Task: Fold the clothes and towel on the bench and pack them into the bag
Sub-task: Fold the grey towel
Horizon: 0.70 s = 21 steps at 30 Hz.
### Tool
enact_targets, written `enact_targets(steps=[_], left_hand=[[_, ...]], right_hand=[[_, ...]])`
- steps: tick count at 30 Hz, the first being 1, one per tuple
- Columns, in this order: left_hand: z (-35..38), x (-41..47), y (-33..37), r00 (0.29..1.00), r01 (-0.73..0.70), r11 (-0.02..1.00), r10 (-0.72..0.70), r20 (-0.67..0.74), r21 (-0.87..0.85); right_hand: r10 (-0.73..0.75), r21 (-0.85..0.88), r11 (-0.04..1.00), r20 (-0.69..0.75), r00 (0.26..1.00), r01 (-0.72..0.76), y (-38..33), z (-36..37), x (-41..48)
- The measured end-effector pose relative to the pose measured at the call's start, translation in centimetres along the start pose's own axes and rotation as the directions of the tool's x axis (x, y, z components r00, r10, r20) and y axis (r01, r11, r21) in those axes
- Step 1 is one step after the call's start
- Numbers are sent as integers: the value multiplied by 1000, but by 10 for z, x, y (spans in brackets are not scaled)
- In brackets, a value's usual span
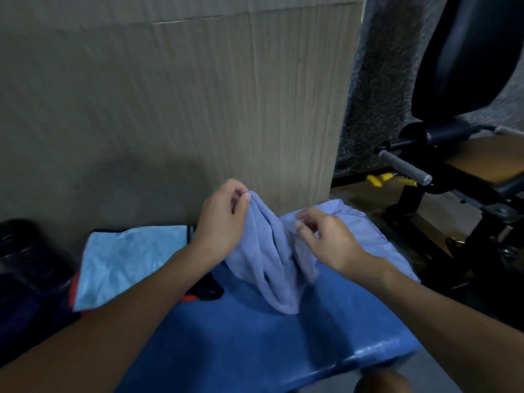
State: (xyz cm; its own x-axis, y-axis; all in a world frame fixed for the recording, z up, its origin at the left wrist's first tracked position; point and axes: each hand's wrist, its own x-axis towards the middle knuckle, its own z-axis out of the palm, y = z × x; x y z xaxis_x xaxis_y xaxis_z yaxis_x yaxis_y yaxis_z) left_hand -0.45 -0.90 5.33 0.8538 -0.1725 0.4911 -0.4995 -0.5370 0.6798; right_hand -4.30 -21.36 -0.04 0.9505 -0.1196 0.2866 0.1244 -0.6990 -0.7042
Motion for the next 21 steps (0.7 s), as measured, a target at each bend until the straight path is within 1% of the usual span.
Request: enact_targets(steps=[2, 3, 5, 7, 9, 11, 14, 17, 19, 21], left_hand=[[-16, -7, 0, 1000, 0, 1000, 0, 4, -23], [-22, -12, 0, 1000, 9, 999, -8, 11, -40], [-33, -23, 1, 999, 32, 997, -30, 30, -76], [-41, -34, 2, 997, 54, 994, -49, 52, -91], [-49, -42, 3, 996, 61, 994, -54, 71, -93], [-55, -49, 4, 996, 70, 992, -62, 70, -106], [-59, -51, 8, 992, 118, 978, -107, 72, -173], [-58, -49, 18, 990, 121, 959, -97, 103, -257], [-57, -46, 26, 988, 118, 950, -84, 127, -290], [-56, -42, 33, 988, 117, 942, -79, 131, -315]], right_hand=[[11, 182, 983, 92, 996, -27, -18, 11, -16], [16, 245, 968, 138, 990, -50, -27, 17, -25], [-32, 282, 959, 194, 980, -25, -40, 32, -40], [-121, 254, 965, 218, 969, 63, -50, 46, -52], [-159, 217, 970, 217, 963, 111, -58, 55, -58], [-136, 210, 974, 213, 967, 91, -62, 57, -61], [-91, 227, 973, 186, 978, 47, -67, 50, -62], [-71, 294, 956, 175, 982, 17, -69, 41, -62], [-80, 252, 967, 171, 982, 35, -66, 37, -61], [-63, 170, 985, 137, 989, 39, -60, 31, -59]])
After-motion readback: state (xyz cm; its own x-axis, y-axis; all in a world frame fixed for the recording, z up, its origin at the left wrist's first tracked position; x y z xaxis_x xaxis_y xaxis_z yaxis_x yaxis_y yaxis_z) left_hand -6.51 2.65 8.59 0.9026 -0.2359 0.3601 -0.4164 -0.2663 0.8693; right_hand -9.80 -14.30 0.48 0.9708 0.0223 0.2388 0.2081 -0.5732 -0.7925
